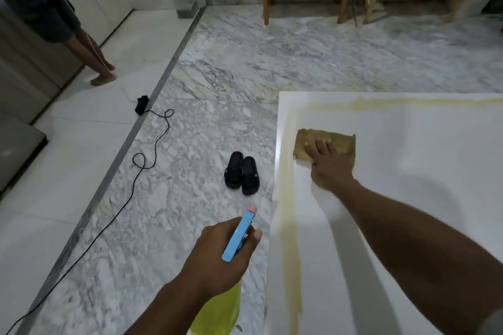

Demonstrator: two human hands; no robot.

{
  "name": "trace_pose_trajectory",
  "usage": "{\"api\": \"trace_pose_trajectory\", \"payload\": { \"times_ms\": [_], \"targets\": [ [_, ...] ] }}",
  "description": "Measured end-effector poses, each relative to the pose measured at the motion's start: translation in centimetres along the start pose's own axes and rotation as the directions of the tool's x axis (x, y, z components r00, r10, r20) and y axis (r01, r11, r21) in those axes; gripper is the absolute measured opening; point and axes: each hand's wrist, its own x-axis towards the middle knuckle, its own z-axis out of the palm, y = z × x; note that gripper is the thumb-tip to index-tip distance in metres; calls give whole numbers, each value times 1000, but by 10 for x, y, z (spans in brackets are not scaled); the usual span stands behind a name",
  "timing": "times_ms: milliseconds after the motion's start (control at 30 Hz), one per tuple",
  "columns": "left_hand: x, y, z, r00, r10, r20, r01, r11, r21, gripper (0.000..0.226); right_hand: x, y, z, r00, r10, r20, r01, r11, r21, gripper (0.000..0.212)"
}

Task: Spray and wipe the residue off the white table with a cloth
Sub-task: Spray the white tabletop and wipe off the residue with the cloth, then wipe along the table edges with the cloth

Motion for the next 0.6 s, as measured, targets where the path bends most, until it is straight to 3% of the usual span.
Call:
{"api": "trace_pose_trajectory", "payload": {
  "times_ms": [267, 433, 600],
  "targets": [
    [-88, 13, -3, 992, 119, 38, -121, 991, 64, 42, -217, -21, 76, 994, 45, -97, -45, 999, 3, 71],
    [-173, 12, -1, 985, 153, 78, -158, 985, 75, 46, -340, -37, 107, 998, 53, 17, -53, 999, 0, 69],
    [-222, 14, -9, 981, 177, 79, -184, 980, 82, 46, -376, -43, 75, 988, 30, 154, -49, 992, 119, 52]
  ]
}}
